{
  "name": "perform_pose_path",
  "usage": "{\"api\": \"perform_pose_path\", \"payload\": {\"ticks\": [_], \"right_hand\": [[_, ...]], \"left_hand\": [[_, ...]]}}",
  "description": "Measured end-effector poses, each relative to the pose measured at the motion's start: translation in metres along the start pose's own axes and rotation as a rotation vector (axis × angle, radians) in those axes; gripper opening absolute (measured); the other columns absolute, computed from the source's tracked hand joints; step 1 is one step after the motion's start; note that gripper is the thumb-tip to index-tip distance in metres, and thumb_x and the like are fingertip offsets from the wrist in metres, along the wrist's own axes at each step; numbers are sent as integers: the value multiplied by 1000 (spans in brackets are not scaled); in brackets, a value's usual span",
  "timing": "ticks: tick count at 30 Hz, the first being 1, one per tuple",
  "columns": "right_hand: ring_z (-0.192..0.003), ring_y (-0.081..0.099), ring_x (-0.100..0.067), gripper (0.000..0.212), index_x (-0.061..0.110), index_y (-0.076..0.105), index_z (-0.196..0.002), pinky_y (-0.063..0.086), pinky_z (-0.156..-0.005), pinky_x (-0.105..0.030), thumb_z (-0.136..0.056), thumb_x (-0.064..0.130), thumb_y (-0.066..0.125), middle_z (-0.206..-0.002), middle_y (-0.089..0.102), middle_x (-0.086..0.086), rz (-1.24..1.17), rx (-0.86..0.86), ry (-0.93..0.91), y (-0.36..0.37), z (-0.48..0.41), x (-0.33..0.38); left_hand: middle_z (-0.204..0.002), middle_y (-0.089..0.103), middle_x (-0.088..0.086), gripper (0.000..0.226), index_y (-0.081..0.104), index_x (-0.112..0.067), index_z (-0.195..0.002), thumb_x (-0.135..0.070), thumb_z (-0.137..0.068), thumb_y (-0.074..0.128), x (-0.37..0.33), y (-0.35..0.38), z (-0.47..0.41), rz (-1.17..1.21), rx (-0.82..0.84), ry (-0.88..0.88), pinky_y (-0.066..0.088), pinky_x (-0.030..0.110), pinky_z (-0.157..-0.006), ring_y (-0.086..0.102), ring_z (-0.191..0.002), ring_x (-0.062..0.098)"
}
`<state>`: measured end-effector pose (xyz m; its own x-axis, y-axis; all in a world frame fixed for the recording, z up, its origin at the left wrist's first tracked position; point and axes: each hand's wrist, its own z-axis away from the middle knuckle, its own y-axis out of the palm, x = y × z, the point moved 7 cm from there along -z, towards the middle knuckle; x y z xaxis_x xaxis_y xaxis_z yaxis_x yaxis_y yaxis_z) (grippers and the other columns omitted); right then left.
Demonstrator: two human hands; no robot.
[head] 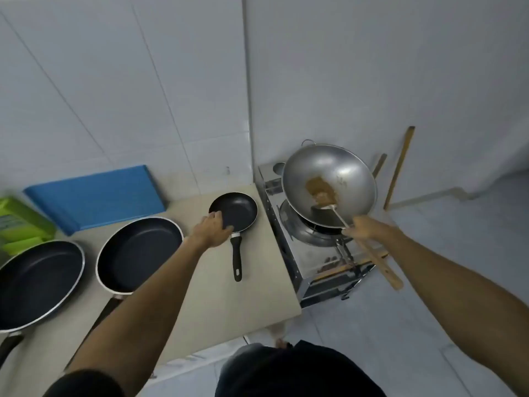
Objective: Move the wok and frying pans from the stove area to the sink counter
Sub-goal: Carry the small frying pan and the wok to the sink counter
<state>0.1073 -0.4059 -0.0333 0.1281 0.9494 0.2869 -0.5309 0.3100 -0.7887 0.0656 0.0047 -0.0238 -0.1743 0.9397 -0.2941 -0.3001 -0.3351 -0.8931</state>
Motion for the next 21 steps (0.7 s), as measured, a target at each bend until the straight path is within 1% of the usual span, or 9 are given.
{"api": "perform_pose_path", "payload": {"ticks": [2,6,9,12,15,17,21], "right_hand": [[-131,54,-37,62,3,44,-149,46,-108,-43,-98,32,64,-148,53,-22,-23,24,33,7,-2,-10],[-128,57,-39,65,2,43,-148,48,-105,-47,-97,36,64,-144,55,-24,24,40,157,22,-7,-35],[-127,55,-41,63,-2,42,-142,48,-102,-48,-96,35,65,-140,53,-27,38,-7,203,27,-12,-47],[-126,55,-42,62,-1,43,-138,48,-101,-49,-95,36,67,-137,55,-26,63,-29,213,37,-15,-56],[-125,55,-43,57,1,44,-136,48,-100,-52,-94,33,67,-135,56,-25,74,-64,241,41,-23,-65],[-122,57,-43,50,2,46,-132,49,-97,-53,-95,30,65,-132,57,-24,77,-89,257,44,-28,-72],[-109,63,-43,38,1,50,-121,54,-88,-52,-94,26,62,-119,61,-24,71,-138,265,47,-39,-84]], "left_hand": [[-146,46,23,56,41,1,-138,-39,-99,48,5,15,-1,15,51,-26,38,48,-107,44,-133,41],[-147,45,24,61,35,2,-145,-37,-100,49,18,55,-6,45,147,-76,38,45,-108,45,-135,39],[-144,49,25,59,37,4,-142,-35,-100,50,21,76,-14,102,171,-115,40,44,-105,47,-132,40],[-135,55,26,55,42,5,-136,-34,-99,52,20,100,-20,179,194,-167,43,45,-98,53,-124,42],[-126,60,26,48,47,4,-129,-31,-97,56,20,123,-31,272,230,-219,46,44,-91,58,-115,42],[-122,62,25,44,50,3,-124,-30,-96,58,21,138,-39,330,233,-254,47,43,-89,60,-110,42],[-117,63,26,44,50,4,-119,-31,-94,61,24,158,-55,471,178,-376,46,41,-82,61,-106,43]]}}
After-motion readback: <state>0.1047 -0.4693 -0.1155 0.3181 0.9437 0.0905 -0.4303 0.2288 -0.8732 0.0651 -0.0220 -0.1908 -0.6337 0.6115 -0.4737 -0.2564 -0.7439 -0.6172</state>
